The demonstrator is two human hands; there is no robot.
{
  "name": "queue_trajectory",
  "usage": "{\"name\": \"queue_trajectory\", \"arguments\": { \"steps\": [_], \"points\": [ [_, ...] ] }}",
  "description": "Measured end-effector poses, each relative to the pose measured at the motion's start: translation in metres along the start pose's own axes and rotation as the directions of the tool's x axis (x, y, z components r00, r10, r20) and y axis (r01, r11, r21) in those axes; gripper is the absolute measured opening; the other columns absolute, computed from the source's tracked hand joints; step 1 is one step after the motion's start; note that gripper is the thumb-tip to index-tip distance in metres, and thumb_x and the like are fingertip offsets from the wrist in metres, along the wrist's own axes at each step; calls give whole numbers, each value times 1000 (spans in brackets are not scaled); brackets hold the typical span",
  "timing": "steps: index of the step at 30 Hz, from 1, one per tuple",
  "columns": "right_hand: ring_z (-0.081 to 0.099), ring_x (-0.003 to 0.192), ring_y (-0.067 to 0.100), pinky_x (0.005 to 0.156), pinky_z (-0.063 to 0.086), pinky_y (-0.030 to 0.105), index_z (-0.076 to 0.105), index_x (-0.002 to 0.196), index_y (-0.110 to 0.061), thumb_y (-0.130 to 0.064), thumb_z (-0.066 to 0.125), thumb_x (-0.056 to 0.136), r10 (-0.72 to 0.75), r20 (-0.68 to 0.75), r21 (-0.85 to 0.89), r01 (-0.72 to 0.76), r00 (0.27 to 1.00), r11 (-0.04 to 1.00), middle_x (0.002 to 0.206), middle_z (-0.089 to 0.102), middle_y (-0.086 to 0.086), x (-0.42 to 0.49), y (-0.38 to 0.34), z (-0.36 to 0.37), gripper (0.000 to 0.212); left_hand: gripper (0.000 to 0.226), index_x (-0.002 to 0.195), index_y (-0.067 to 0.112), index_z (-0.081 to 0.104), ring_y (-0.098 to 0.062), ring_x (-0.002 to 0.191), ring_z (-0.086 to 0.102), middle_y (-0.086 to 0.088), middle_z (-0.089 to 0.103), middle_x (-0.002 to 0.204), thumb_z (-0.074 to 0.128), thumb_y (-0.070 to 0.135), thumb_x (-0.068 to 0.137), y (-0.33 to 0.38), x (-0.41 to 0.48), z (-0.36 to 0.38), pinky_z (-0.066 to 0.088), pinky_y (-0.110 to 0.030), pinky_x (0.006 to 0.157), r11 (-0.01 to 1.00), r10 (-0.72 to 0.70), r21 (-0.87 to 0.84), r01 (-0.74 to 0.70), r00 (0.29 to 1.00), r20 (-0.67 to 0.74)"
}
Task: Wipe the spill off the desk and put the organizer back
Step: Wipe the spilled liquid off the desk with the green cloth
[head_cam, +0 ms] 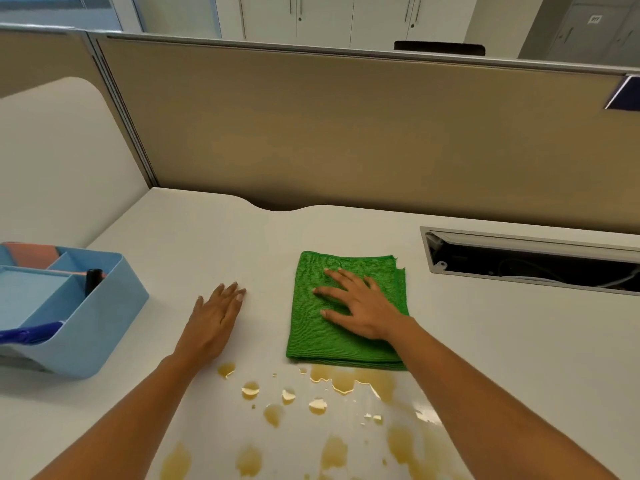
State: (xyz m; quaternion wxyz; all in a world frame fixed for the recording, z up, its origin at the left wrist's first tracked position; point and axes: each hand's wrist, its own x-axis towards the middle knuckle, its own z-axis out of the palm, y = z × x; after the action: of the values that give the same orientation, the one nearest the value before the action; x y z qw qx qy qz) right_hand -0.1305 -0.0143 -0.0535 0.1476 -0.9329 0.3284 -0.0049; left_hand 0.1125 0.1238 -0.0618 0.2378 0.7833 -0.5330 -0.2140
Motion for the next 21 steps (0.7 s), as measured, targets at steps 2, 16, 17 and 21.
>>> {"name": "queue_trajectory", "arguments": {
  "steps": [2, 16, 17, 21],
  "points": [
    [-4, 146, 13, 113, -5, 54, 19, 141, -47, -60, 31, 90, -28, 56, -22, 29, 998, 999, 159, 1, -8, 0, 4, 4, 54, 44, 140, 26, 32, -10, 144, 9, 5, 22, 154, 16, 32, 98, -8, -2, -1, -4, -37, 119, 1000, 15, -27, -14, 1000, 23],
    [-3, 146, 12, 112, -9, 54, 10, 141, -52, -68, 16, 88, 164, -76, -63, -169, 983, 984, 158, 2, -11, 3, -11, 24, 56, 44, 140, 30, 26, -7, 144, 3, 7, 16, 155, 10, 30, 99, -19, 6, -3, -10, -34, 117, 995, 41, -90, -31, 994, 104],
    [-3, 146, 13, 112, -9, 54, 9, 141, -51, -68, 15, 87, 193, -92, -56, -199, 977, 978, 158, 2, -10, 4, -15, 26, 56, 44, 140, 29, 26, -7, 144, 3, 6, 16, 155, 10, 30, 99, -19, 5, -3, -10, -34, 117, 995, 42, -94, -33, 994, 104],
    [-4, 146, 16, 112, -9, 56, 9, 142, -48, -68, 13, 87, 316, -146, -17, -322, 937, 947, 159, 2, -7, 7, -33, 36, 59, 45, 140, 25, 28, -9, 144, 3, 4, 17, 156, 11, 29, 99, -17, 6, -4, -10, -35, 117, 994, 42, -103, -32, 994, 98]
  ]
}}
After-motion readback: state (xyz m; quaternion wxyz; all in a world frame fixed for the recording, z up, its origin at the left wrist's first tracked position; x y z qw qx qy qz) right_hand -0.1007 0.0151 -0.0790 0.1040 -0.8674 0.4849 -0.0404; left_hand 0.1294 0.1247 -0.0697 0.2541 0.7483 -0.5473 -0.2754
